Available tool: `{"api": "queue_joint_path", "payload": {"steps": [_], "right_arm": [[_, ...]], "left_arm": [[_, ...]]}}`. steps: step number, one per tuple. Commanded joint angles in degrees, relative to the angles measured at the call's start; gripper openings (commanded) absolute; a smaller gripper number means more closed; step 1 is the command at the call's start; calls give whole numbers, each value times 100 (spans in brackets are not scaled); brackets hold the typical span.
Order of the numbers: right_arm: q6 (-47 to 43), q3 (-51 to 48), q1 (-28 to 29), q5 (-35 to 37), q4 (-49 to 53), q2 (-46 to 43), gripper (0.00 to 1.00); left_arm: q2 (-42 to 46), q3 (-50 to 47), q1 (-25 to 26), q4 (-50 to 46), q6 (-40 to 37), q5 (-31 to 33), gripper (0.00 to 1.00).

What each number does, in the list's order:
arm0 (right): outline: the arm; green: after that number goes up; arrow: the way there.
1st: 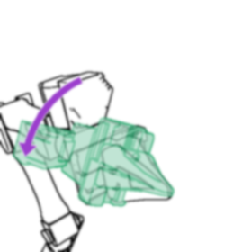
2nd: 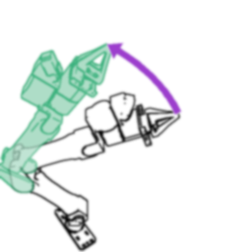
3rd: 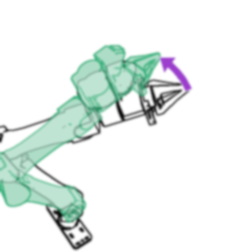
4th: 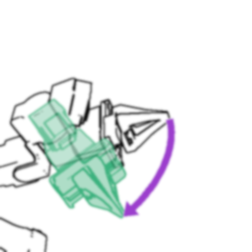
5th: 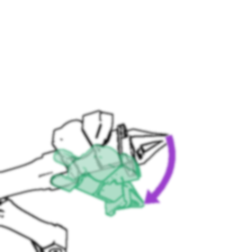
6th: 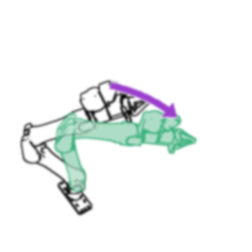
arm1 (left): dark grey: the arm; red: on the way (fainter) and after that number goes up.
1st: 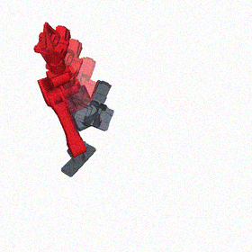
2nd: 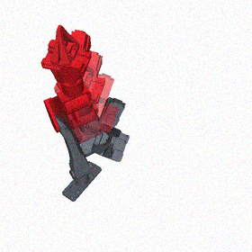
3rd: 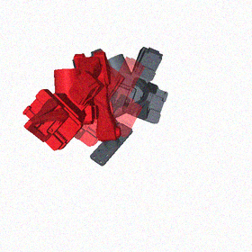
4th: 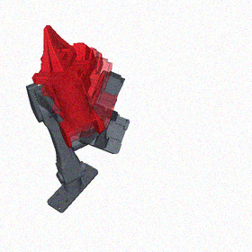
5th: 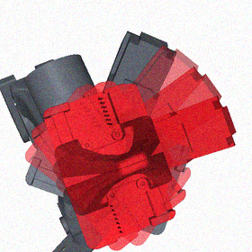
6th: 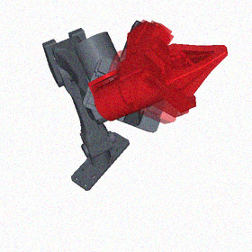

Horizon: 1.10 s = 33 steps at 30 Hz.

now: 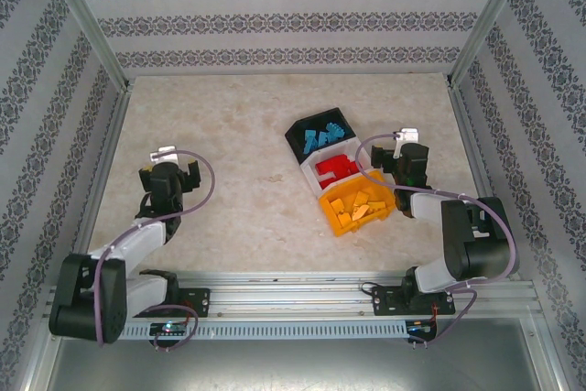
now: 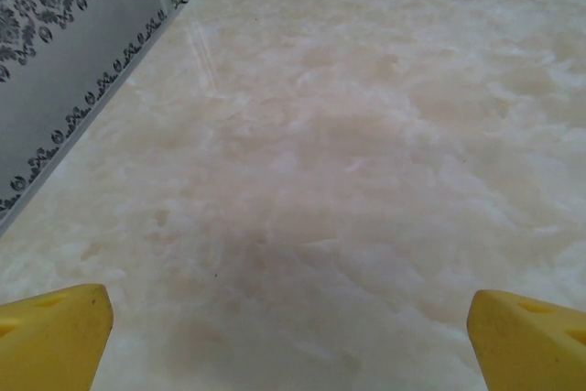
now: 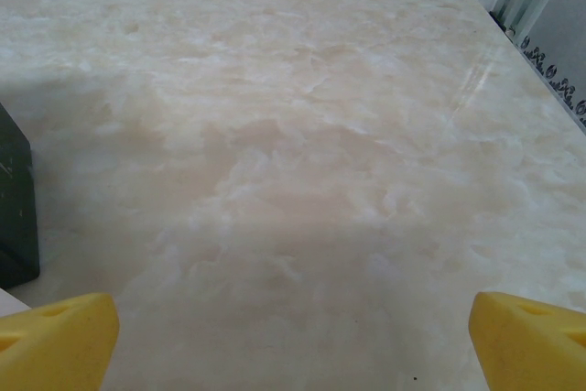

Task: Sort the legos into containers by color

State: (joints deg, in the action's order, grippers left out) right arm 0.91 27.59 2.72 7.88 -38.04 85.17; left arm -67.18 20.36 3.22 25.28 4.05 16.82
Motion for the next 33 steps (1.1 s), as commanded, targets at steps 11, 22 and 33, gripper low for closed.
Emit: {"api": "queue_joint_path", "payload": {"steps": [11, 22, 33], "right_arm": [[76, -69, -44, -101, -204, -81, 98], [67, -63, -44, -100, -212, -78, 98], [63, -236, -47, -162, -450, -79, 98]], "left_arm": [[-2037, 164, -94, 2531, -346, -809, 100], [-2381, 90, -112, 3024, -423, -1049, 100], [-2390, -7, -37, 3223, -553, -1057, 100]]}}
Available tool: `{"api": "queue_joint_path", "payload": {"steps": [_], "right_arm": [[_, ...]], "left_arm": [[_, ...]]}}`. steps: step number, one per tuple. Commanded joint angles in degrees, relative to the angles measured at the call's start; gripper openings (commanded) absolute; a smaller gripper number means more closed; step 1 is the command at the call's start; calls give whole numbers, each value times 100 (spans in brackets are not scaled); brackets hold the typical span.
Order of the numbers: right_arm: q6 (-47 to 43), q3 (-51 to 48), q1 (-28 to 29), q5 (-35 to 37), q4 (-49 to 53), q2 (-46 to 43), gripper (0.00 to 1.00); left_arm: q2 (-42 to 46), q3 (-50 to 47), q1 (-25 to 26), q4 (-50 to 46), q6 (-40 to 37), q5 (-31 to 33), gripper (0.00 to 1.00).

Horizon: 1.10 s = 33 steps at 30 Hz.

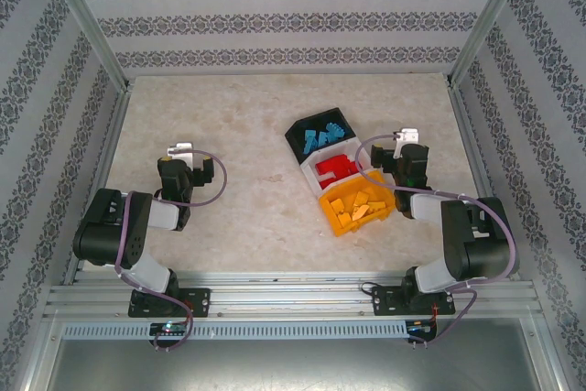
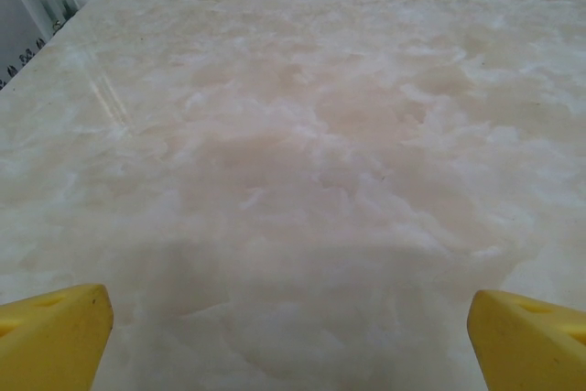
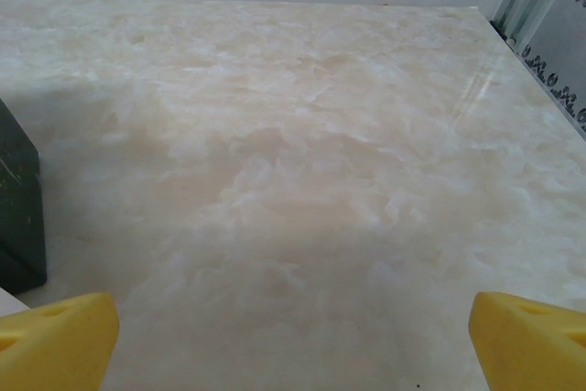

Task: Sort the legos into containers by color

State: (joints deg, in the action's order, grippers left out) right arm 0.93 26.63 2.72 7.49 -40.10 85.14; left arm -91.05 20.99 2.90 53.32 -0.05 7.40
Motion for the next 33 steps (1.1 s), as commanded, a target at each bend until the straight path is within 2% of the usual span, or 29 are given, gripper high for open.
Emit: {"api": "queue_joint_path", "payload": {"steps": [1, 6, 33], "right_arm": [[62, -173, -49, -124, -399, -73, 98], [-44, -512, -48, -316, -1249, 158, 98], [56, -431, -193, -556, -1013, 117, 98]], "left_arm": [[-1, -83, 5, 429, -152, -116, 100], [-2, -107, 18, 486, -179, -124, 100], [3, -84, 20, 451, -153, -63, 100]]}}
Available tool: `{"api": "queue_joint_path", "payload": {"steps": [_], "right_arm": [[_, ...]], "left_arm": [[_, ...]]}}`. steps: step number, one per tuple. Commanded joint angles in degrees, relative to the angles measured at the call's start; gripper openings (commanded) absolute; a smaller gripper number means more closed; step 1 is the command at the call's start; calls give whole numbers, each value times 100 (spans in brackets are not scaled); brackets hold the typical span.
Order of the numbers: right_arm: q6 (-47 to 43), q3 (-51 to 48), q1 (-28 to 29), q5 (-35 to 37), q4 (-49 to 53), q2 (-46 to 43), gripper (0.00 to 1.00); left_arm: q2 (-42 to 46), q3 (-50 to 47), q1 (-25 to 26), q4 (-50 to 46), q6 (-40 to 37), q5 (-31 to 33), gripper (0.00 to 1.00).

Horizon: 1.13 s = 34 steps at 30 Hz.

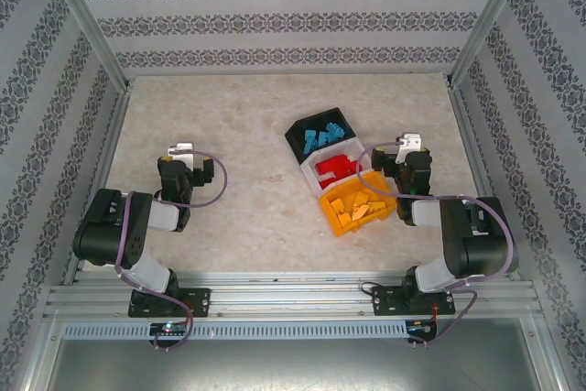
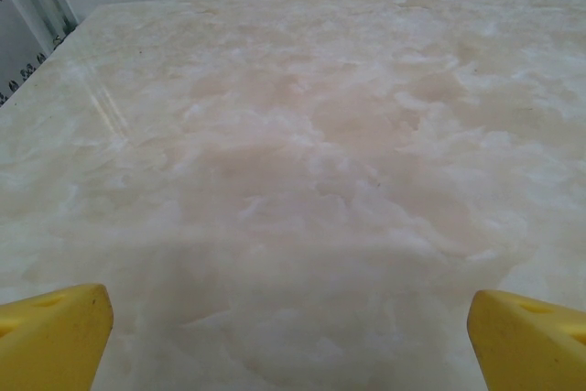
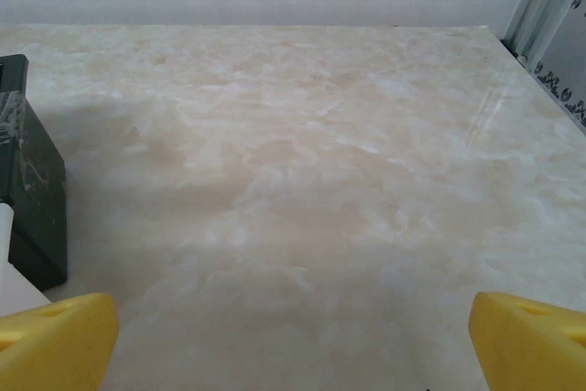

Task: Sort the legos into containers by color

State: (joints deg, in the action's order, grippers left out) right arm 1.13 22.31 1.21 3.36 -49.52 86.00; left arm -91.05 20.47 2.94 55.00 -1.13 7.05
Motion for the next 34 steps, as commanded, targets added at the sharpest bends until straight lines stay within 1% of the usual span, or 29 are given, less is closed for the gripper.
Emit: {"api": "queue_joint_path", "payload": {"steps": [1, 34], "right_arm": [[45, 1, -42, -146, -76, 40, 98], [-31, -7, 15, -162, -89, 41, 98]], "left_arm": [[8, -27, 14, 283, -46, -28, 100], [6, -26, 9, 283, -46, -35, 100]]}}
